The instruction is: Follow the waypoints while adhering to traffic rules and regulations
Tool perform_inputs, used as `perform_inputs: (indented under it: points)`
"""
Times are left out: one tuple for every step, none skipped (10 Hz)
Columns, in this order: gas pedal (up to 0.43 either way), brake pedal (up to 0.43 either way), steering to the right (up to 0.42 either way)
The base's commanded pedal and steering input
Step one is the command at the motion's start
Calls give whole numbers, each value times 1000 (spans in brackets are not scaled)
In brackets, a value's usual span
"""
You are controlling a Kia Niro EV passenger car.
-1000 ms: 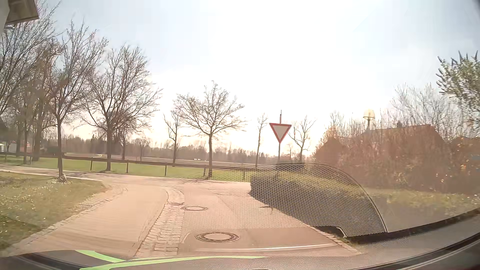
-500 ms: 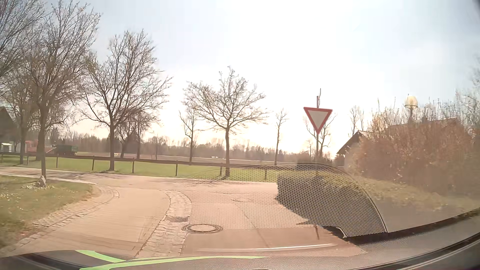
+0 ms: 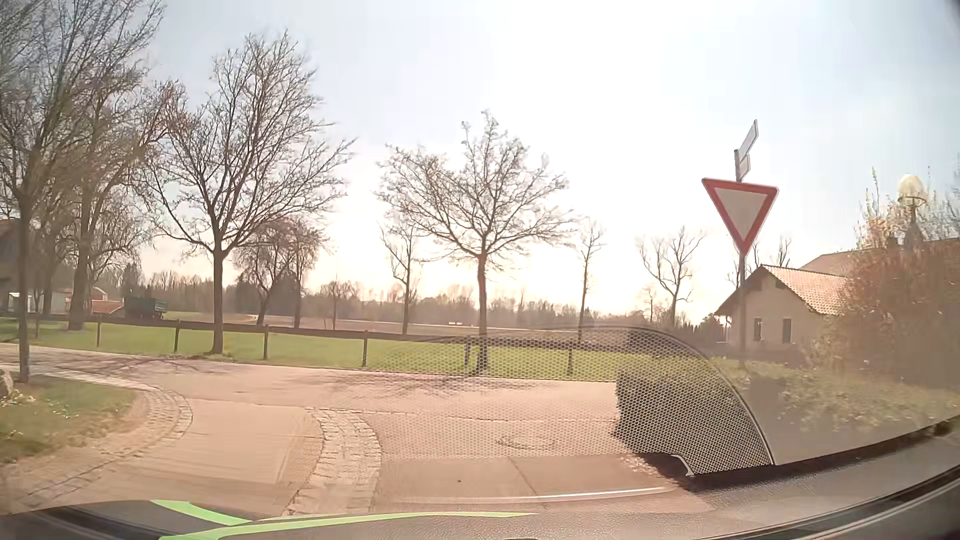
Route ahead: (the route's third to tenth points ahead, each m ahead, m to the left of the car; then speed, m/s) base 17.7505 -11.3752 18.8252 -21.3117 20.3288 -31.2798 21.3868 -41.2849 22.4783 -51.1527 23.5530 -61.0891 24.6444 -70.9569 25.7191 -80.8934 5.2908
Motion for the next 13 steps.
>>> perform_inputs:
  points:
    - [0, 152, -56]
    - [0, 177, -60]
    - [0, 189, -59]
    - [0, 207, -54]
    - [0, 226, -50]
    - [0, 232, -48]
    - [0, 256, -48]
    - [0, 274, -52]
    - [0, 280, -56]
    - [0, 280, -48]
    - [0, 280, -36]
    - [0, 293, -28]
    - [0, 293, -21]
